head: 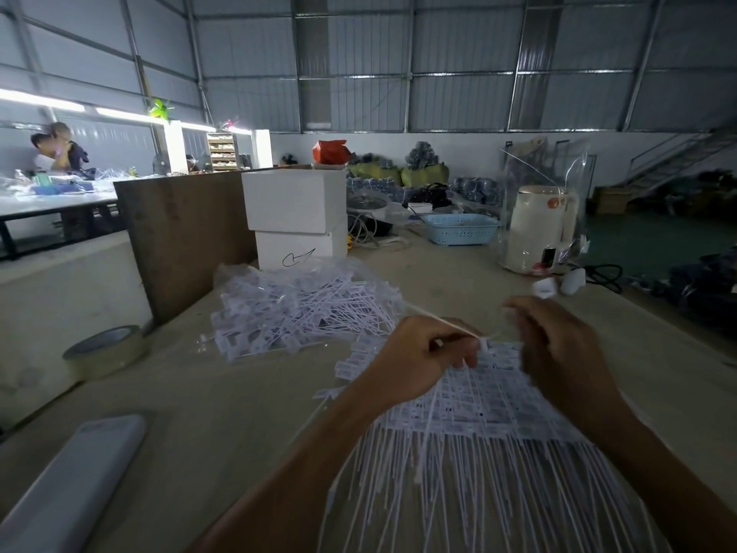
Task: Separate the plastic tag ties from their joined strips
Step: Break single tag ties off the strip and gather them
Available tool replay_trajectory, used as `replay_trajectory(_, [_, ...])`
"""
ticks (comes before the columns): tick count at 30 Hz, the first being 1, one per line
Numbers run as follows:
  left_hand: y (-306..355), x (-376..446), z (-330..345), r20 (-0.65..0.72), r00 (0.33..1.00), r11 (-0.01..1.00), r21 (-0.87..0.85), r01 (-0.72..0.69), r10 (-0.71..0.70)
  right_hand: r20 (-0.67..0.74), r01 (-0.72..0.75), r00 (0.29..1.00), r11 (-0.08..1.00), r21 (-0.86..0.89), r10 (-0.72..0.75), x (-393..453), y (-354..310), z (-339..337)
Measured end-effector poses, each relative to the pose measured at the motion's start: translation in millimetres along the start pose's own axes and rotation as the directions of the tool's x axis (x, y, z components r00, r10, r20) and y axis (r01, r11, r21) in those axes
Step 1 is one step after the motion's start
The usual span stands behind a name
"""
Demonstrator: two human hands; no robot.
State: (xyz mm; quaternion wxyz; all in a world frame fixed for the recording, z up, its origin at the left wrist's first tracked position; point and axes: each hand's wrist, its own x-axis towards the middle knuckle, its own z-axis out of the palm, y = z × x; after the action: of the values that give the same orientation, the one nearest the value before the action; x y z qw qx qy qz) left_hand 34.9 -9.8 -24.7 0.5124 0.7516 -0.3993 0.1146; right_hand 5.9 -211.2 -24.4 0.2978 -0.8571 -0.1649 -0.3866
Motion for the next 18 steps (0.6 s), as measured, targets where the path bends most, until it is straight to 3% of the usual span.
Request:
replay_trajectory(3, [5, 0, 5, -0.013, 0.997, 0.995, 0.073, -0.072, 0.073, -0.089, -0.185, 0.979, 0.983, 0.018, 0.185, 10, 13, -19])
replay_trajectory(6, [5, 3, 11, -0.103, 0.989, 0.969, 0.236, -0.076, 0.102, 0.194, -0.304, 0.945, 0.922, 0.239, 0.261, 2, 7, -13])
replay_trajectory(8, [3, 0, 14, -0.103, 0.992, 0.945, 0.326, -0.033, 0.071, 0.387, -0.359, 0.898, 0.857, 0.370, 0.209, -6, -10, 2])
replay_trajectory(9, [2, -2, 15, -0.097, 0.993, 0.928, 0.371, -0.029, 0.070, 0.419, -0.337, 0.893, 0.860, 0.384, 0.164, -9, -14, 9])
replay_trajectory(12, [1, -7, 15, -0.091, 0.989, 0.896, 0.439, -0.068, 0.120, 0.347, -0.190, 0.936, 0.915, 0.355, 0.060, -9, -12, 15])
replay_trajectory(18, [-1, -6, 13, 0.033, 0.989, 0.915, 0.377, -0.146, 0.144, 0.188, -0.131, 0.979, 0.949, 0.285, 0.079, -5, 1, 6])
